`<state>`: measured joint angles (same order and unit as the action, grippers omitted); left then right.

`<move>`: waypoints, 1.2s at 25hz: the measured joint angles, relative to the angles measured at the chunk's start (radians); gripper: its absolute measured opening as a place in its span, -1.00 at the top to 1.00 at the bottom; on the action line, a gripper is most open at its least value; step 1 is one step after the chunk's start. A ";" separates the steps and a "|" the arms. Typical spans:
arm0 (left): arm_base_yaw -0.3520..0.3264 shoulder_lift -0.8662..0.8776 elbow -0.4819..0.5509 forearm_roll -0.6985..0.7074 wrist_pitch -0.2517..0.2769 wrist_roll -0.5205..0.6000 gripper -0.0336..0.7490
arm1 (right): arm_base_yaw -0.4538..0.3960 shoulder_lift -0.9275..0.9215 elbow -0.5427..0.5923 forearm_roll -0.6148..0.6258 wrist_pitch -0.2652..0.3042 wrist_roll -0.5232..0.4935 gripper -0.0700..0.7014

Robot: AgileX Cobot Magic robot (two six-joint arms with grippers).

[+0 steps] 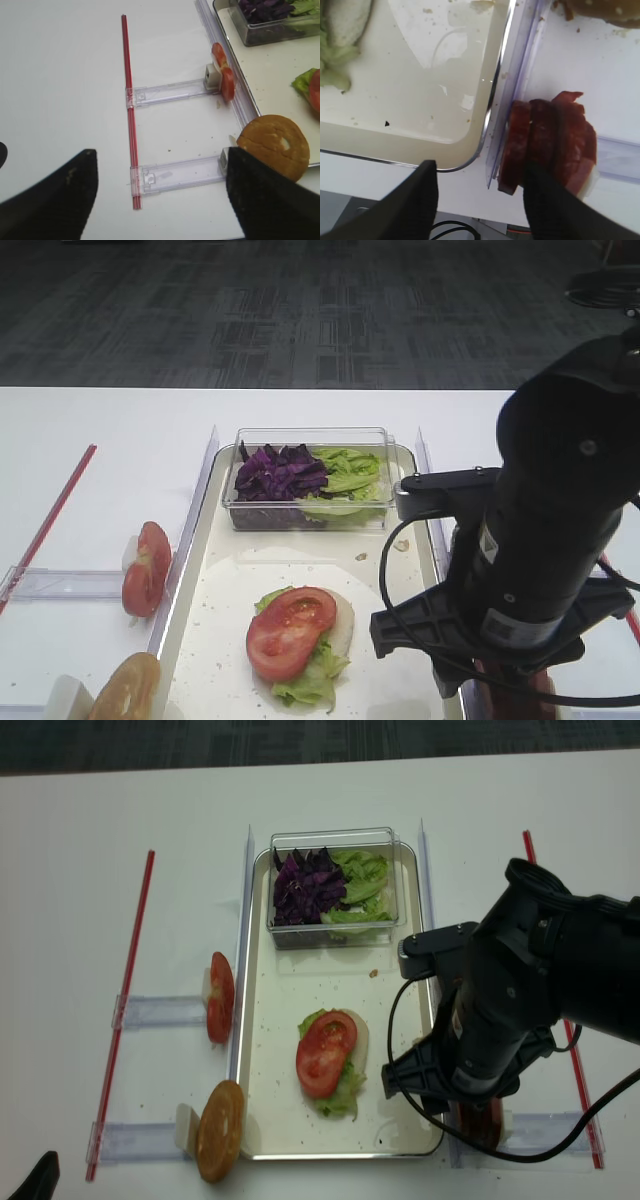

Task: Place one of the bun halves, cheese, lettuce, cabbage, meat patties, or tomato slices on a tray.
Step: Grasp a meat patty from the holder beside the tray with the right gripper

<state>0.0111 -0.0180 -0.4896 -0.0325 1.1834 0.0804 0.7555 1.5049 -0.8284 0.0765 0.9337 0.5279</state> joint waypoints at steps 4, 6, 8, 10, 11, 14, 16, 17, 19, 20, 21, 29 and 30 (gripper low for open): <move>0.000 0.000 0.000 0.000 0.000 0.000 -0.34 | 0.000 0.015 0.000 0.004 0.000 0.000 -0.26; 0.000 0.000 0.000 0.000 0.000 0.000 -0.34 | 0.000 0.029 0.000 0.005 0.000 0.000 -0.26; 0.000 0.000 0.000 0.000 0.000 0.000 -0.34 | 0.000 0.036 0.000 0.005 -0.007 0.000 -0.26; 0.000 0.000 0.000 0.000 0.000 0.000 -0.34 | 0.000 0.037 0.000 0.006 -0.009 0.000 -0.26; 0.000 0.000 0.000 0.000 0.000 0.000 -0.34 | 0.000 0.037 0.000 0.006 -0.009 0.000 -0.26; 0.000 0.000 0.000 0.000 0.000 0.000 -0.35 | 0.000 0.037 0.000 0.006 -0.009 0.000 -0.26; 0.000 0.000 0.000 0.000 0.000 0.000 -0.35 | 0.000 0.037 0.000 0.006 -0.009 0.000 -0.26; 0.000 0.000 0.000 0.000 0.000 0.000 -0.35 | 0.000 0.039 0.000 0.006 -0.010 0.000 -0.26; 0.000 0.000 0.000 0.000 0.000 0.000 -0.35 | 0.000 0.043 0.000 0.006 -0.010 0.000 -0.26; 0.000 0.000 0.000 0.000 0.000 0.000 -0.35 | 0.000 0.051 -0.002 0.006 -0.010 0.000 -0.26; 0.000 0.000 0.000 0.000 0.000 0.000 -0.35 | 0.000 0.058 -0.002 0.006 -0.010 0.000 -0.26; 0.000 0.000 0.000 0.000 0.000 0.000 -0.35 | 0.000 0.071 -0.002 0.003 -0.010 0.000 -0.26; 0.000 0.000 0.000 0.000 0.000 0.000 -0.34 | 0.000 0.071 -0.002 0.003 -0.010 0.000 -0.26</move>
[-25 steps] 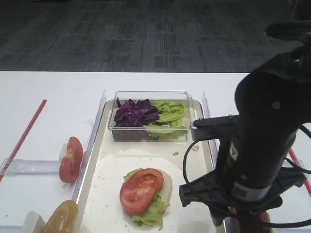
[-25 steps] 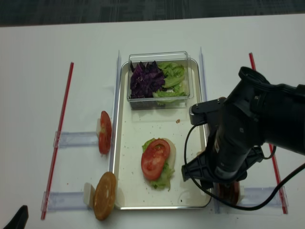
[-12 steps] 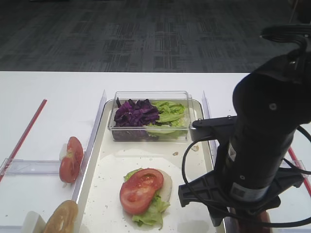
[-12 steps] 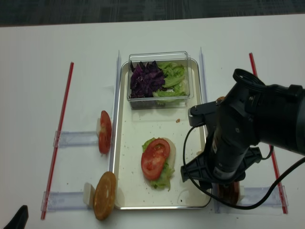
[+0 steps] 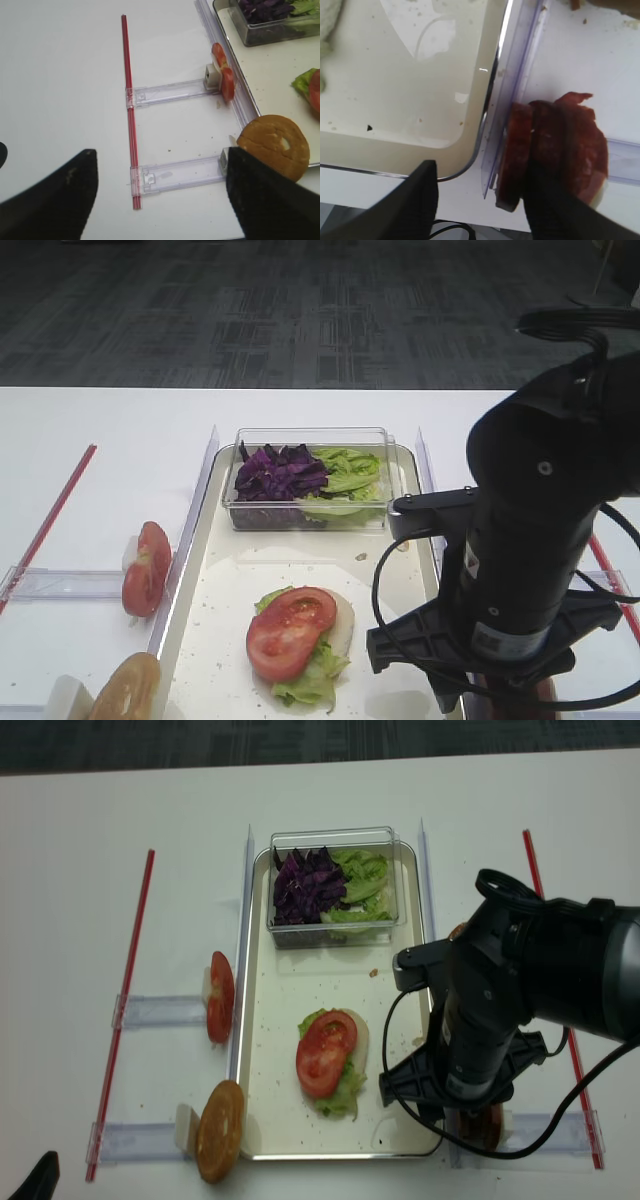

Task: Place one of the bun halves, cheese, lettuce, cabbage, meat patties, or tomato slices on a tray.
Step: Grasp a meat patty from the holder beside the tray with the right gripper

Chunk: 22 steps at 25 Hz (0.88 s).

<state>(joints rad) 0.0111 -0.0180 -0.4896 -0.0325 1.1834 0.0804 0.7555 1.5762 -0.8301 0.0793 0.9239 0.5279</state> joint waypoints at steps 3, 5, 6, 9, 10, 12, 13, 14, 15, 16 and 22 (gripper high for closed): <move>0.000 0.000 0.000 0.000 0.000 0.000 -0.35 | 0.000 0.000 0.000 -0.002 0.000 0.000 -0.26; 0.000 0.000 0.000 0.000 0.000 0.000 -0.34 | 0.000 0.000 0.000 -0.002 0.000 0.000 -0.26; 0.000 0.000 0.000 0.000 0.000 0.000 -0.34 | 0.000 0.000 0.000 -0.004 0.000 0.000 -0.26; 0.000 0.000 0.000 0.000 0.000 0.000 -0.34 | 0.000 0.000 0.000 -0.008 0.002 0.000 -0.21; 0.000 0.000 0.000 0.000 0.000 0.000 -0.34 | 0.000 0.000 0.000 -0.012 0.002 0.000 -0.17; 0.000 0.000 0.000 0.000 0.000 0.000 -0.34 | 0.000 0.000 0.000 -0.020 0.002 0.000 -0.12; 0.000 0.000 0.000 0.000 0.000 0.000 -0.34 | 0.000 0.000 0.000 -0.022 0.002 0.000 -0.10; 0.000 0.000 0.000 0.000 0.000 0.000 -0.34 | 0.000 0.000 0.000 -0.022 0.002 0.000 -0.09; 0.000 0.000 0.000 0.000 0.000 0.000 -0.34 | 0.000 0.000 0.000 -0.024 0.002 0.000 -0.08; 0.000 0.000 0.000 0.000 0.000 0.000 -0.35 | 0.000 0.000 0.000 -0.024 0.002 0.000 -0.08; 0.000 0.000 0.000 0.000 0.000 0.000 -0.34 | 0.000 0.000 0.000 -0.028 0.002 0.001 0.05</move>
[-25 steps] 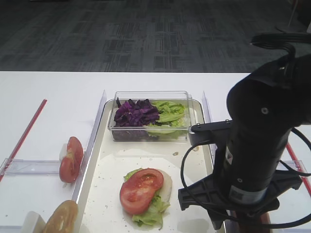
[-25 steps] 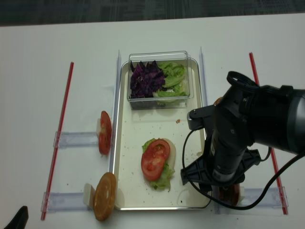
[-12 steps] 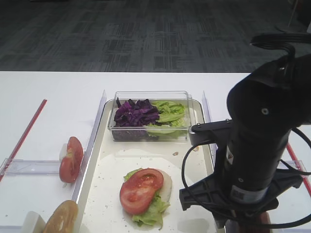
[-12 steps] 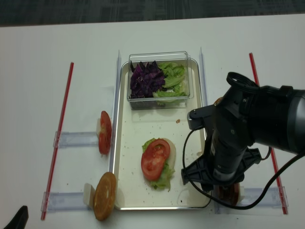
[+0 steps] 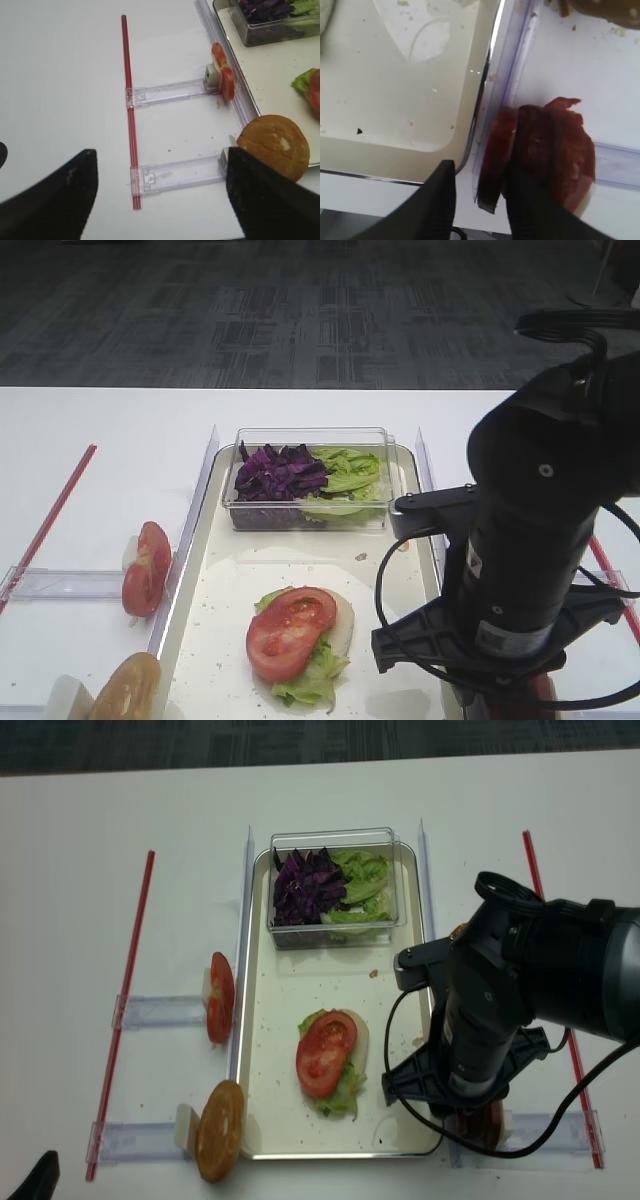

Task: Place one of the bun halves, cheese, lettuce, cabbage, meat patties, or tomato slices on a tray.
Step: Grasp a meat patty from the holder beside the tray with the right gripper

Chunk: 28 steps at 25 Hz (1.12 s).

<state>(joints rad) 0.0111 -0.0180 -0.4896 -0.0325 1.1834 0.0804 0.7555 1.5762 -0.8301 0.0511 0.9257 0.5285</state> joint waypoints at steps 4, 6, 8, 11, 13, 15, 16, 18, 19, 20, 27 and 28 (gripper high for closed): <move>0.000 0.000 0.000 0.000 0.000 0.000 -0.34 | 0.000 0.002 0.000 -0.008 0.002 0.004 0.17; 0.000 0.000 0.000 0.000 0.000 0.000 -0.35 | 0.000 0.009 0.000 -0.016 0.008 0.015 0.19; 0.000 0.000 0.000 0.000 0.000 0.000 -0.35 | 0.000 0.016 -0.002 -0.022 0.013 0.020 0.19; 0.000 0.000 0.000 0.000 0.000 0.000 -0.35 | 0.000 0.019 -0.006 -0.031 0.017 0.024 0.24; 0.000 0.000 0.000 0.000 0.000 0.000 -0.35 | 0.000 0.019 -0.006 -0.037 0.019 0.027 0.29; 0.000 0.000 0.000 0.000 0.000 0.000 -0.34 | 0.000 0.019 -0.006 -0.041 0.021 0.027 0.33; 0.000 0.000 0.000 0.000 0.000 0.000 -0.34 | 0.000 0.019 -0.006 -0.044 0.021 0.027 0.34; 0.000 0.000 0.000 0.000 0.000 0.000 -0.34 | 0.000 0.019 -0.006 -0.046 0.021 0.027 0.35; 0.000 0.000 0.000 0.000 0.000 0.000 -0.34 | 0.000 0.019 -0.006 -0.045 0.021 0.027 0.35; 0.000 0.000 0.000 0.000 0.000 0.000 -0.34 | 0.000 0.019 -0.006 -0.045 0.021 0.027 0.35; 0.000 0.000 0.000 0.000 0.000 0.000 -0.35 | 0.000 0.019 -0.006 -0.051 0.024 0.027 0.42; 0.000 0.000 0.000 0.000 0.000 0.000 -0.34 | 0.000 0.019 -0.006 -0.051 0.026 0.027 0.44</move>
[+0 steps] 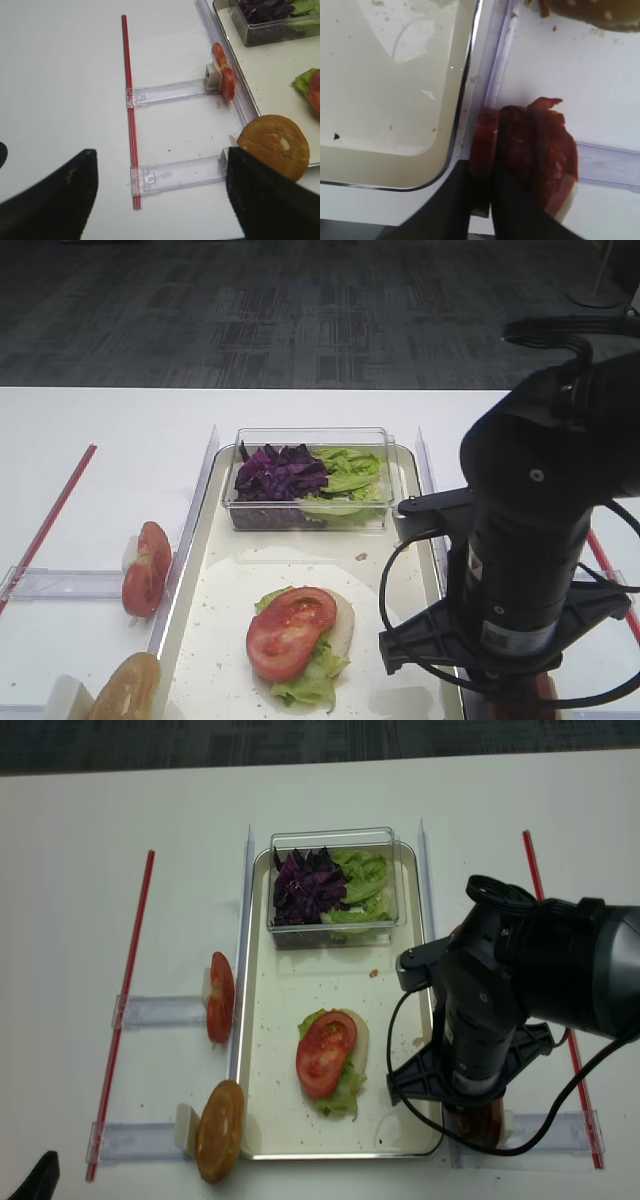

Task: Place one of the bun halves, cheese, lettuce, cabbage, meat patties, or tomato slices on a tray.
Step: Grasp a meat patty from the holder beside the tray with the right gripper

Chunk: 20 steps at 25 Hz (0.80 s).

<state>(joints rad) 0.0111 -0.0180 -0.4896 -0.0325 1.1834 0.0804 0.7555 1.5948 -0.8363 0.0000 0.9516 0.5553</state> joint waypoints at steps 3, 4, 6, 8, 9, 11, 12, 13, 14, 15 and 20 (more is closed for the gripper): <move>0.000 0.000 0.000 0.000 0.000 0.000 -0.34 | 0.000 0.000 0.000 0.000 0.000 0.000 0.46; 0.000 0.000 0.000 0.000 0.000 0.000 -0.35 | 0.000 0.000 0.000 0.000 0.000 0.000 0.46; 0.000 0.000 0.000 0.000 0.000 0.000 -0.34 | 0.000 0.000 0.000 0.000 0.000 0.000 0.46; 0.000 0.000 0.000 0.000 0.000 0.000 -0.34 | 0.000 0.000 0.000 0.000 0.000 0.000 0.46; 0.000 0.000 0.000 0.000 0.000 0.000 -0.34 | 0.000 0.000 0.000 0.000 0.000 0.000 0.46; 0.000 0.000 0.000 0.000 0.000 0.000 -0.34 | 0.000 0.000 0.000 0.000 0.000 -0.002 0.46; 0.000 0.000 0.000 0.000 0.000 0.000 -0.34 | 0.000 0.000 0.000 0.000 0.000 -0.002 0.46; 0.000 0.000 0.000 0.000 0.000 0.000 -0.34 | 0.000 0.000 0.000 0.000 0.000 0.000 0.46; 0.000 0.000 0.000 0.000 0.000 0.000 -0.34 | 0.000 0.000 0.000 0.000 0.000 0.000 0.46; 0.000 0.000 0.000 0.000 0.000 0.000 -0.35 | 0.000 0.000 0.000 0.000 0.000 0.000 0.46; 0.000 0.000 0.000 0.000 0.000 0.000 -0.34 | 0.000 0.000 -0.002 0.000 0.004 0.000 0.46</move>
<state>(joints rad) 0.0111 -0.0180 -0.4896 -0.0325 1.1834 0.0804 0.7555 1.5948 -0.8380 0.0000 0.9559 0.5549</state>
